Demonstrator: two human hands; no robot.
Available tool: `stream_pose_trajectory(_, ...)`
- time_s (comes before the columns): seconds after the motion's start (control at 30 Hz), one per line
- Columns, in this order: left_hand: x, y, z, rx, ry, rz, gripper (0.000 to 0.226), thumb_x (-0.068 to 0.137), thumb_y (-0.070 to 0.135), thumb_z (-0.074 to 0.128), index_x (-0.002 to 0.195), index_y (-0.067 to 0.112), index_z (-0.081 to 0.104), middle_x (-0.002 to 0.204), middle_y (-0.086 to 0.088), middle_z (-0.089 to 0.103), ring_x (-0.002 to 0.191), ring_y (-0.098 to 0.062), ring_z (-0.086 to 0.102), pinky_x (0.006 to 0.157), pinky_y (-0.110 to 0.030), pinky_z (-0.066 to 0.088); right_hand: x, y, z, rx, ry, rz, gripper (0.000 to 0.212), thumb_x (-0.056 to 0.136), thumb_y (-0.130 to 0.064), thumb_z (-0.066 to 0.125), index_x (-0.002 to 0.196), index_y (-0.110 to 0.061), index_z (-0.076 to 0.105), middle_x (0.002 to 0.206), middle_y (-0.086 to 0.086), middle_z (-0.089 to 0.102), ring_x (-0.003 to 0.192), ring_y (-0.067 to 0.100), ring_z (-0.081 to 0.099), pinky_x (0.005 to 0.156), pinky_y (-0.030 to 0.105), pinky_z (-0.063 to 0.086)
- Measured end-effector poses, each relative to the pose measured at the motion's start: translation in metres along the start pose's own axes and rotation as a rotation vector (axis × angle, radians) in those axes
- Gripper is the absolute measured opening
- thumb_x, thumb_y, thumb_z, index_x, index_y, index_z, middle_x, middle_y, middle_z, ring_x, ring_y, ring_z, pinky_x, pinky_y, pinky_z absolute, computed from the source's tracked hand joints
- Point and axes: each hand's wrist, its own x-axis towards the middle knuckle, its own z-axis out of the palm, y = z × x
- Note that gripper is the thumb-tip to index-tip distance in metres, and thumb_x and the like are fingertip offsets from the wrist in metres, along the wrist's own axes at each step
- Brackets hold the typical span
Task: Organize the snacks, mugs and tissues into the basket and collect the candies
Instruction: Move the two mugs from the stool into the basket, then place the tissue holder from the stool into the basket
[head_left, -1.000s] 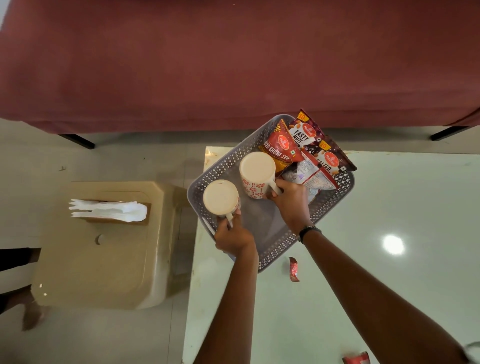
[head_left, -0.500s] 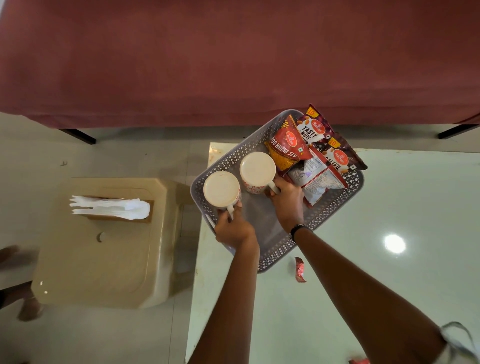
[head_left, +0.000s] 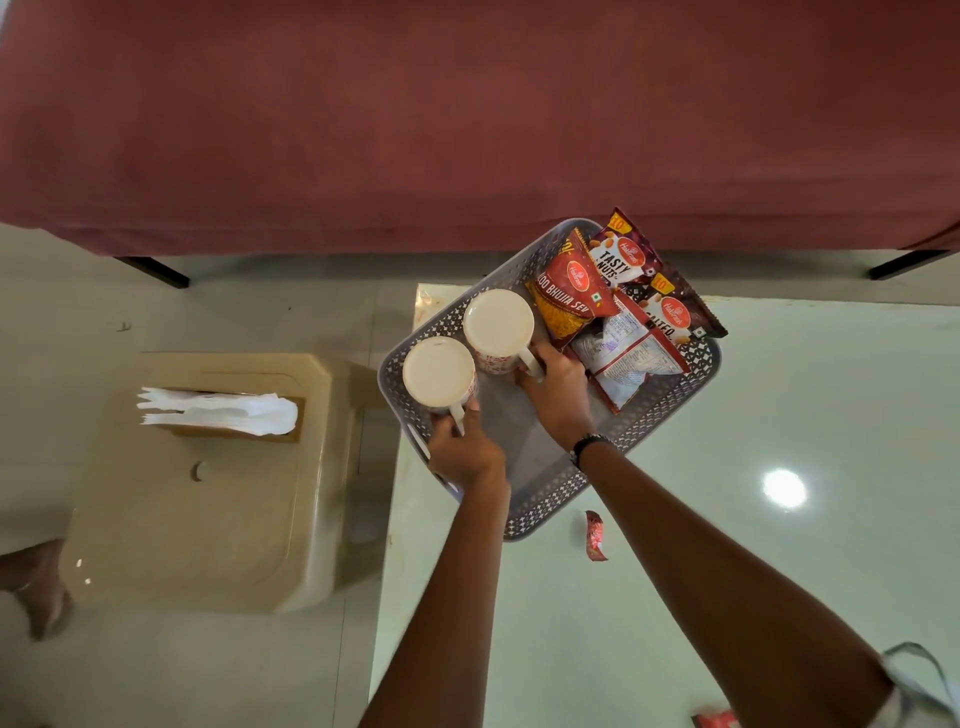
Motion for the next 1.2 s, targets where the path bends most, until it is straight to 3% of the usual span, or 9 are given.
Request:
stream_pose_trajectory(0.2,-0.002,0.0,-0.008,0.166,-0.135,0.056,0.032,0.084,0.015,0.063,0.114,0.004,0.062,0.116,-0.015,0.066,0.107,-0.033,0.059,0.09,-0.037,0.046,-0.016,-0.007,-0.009,0.012,-0.02,0.01,0.034,0.078,0.0,0.065,0.111,-0.003,0.056,0.1,0.016,0.068,0.09,0.033,0.062,0.071,0.032,0.047)
stream_pose_trajectory(0.3,-0.011,0.003,-0.017,0.176,-0.214,0.089,0.041,0.082,0.012,0.063,0.122,0.012,0.055,0.123,-0.009,0.062,0.113,-0.03,0.057,0.095,-0.043,0.047,-0.04,-0.015,-0.017,0.066,0.053,0.049,0.039,0.079,0.002,0.065,0.115,-0.005,0.051,0.112,0.013,0.064,0.104,0.025,0.059,0.08,0.027,0.045)
stream_pose_trajectory(0.5,-0.026,0.021,-0.055,0.187,-0.165,0.326,0.037,0.084,0.005,0.06,0.12,0.007,0.053,0.125,-0.011,0.058,0.116,-0.026,0.054,0.096,-0.04,0.047,-0.077,-0.041,-0.028,0.111,0.149,0.026,0.044,0.084,-0.002,0.06,0.125,-0.009,0.044,0.129,0.011,0.055,0.119,0.023,0.052,0.093,0.028,0.045)
stream_pose_trajectory(0.7,-0.009,0.055,-0.116,0.085,-0.094,0.451,0.036,0.082,-0.007,0.057,0.118,-0.005,0.051,0.121,-0.015,0.055,0.112,-0.025,0.052,0.075,-0.009,0.04,-0.082,-0.101,-0.016,0.188,0.114,-0.175,0.04,0.084,-0.001,0.057,0.122,-0.005,0.048,0.123,0.013,0.057,0.113,0.027,0.054,0.096,0.04,0.048)
stream_pose_trajectory(0.77,0.012,0.061,-0.144,0.11,-0.029,0.502,0.039,0.081,-0.01,0.055,0.119,-0.007,0.051,0.122,-0.021,0.055,0.111,-0.026,0.052,0.081,-0.002,0.036,-0.083,-0.126,-0.003,0.2,0.067,-0.236,0.035,0.086,-0.003,0.056,0.12,-0.005,0.05,0.119,0.011,0.058,0.108,0.023,0.054,0.095,0.035,0.048)
stream_pose_trajectory(0.83,0.037,0.067,-0.171,0.161,0.011,0.542,0.041,0.08,-0.011,0.051,0.121,-0.005,0.05,0.123,-0.022,0.055,0.115,-0.032,0.052,0.093,-0.016,0.036,-0.083,-0.15,0.016,0.18,-0.016,-0.265,0.032,0.086,-0.005,0.058,0.118,-0.005,0.051,0.117,0.011,0.059,0.1,0.016,0.053,0.091,0.028,0.046)
stream_pose_trajectory(0.97,0.09,0.07,-0.211,0.373,-0.005,0.679,0.051,0.075,-0.015,0.044,0.124,-0.003,0.048,0.129,-0.02,0.053,0.122,-0.036,0.045,0.107,-0.041,0.03,-0.079,-0.179,0.069,0.039,-0.263,-0.312,0.051,0.082,-0.008,0.063,0.129,-0.005,0.044,0.132,0.015,0.051,0.115,0.03,0.053,0.097,0.038,0.044)
stream_pose_trajectory(1.1,0.132,0.073,-0.232,0.563,-0.061,0.8,0.06,0.07,-0.022,0.045,0.126,-0.001,0.047,0.137,-0.017,0.049,0.131,-0.035,0.04,0.108,-0.024,0.018,-0.077,-0.196,0.108,-0.039,-0.422,-0.278,0.065,0.08,-0.012,0.069,0.136,-0.008,0.036,0.141,0.012,0.043,0.124,0.029,0.046,0.102,0.034,0.039)
stream_pose_trajectory(1.2,0.15,0.076,-0.237,0.666,-0.112,0.859,0.061,0.071,-0.023,0.046,0.127,0.001,0.047,0.14,-0.016,0.046,0.133,-0.035,0.037,0.109,-0.032,0.025,-0.074,-0.2,0.13,-0.069,-0.473,-0.278,0.072,0.078,-0.012,0.071,0.139,-0.006,0.033,0.142,0.012,0.041,0.128,0.029,0.042,0.103,0.036,0.039)
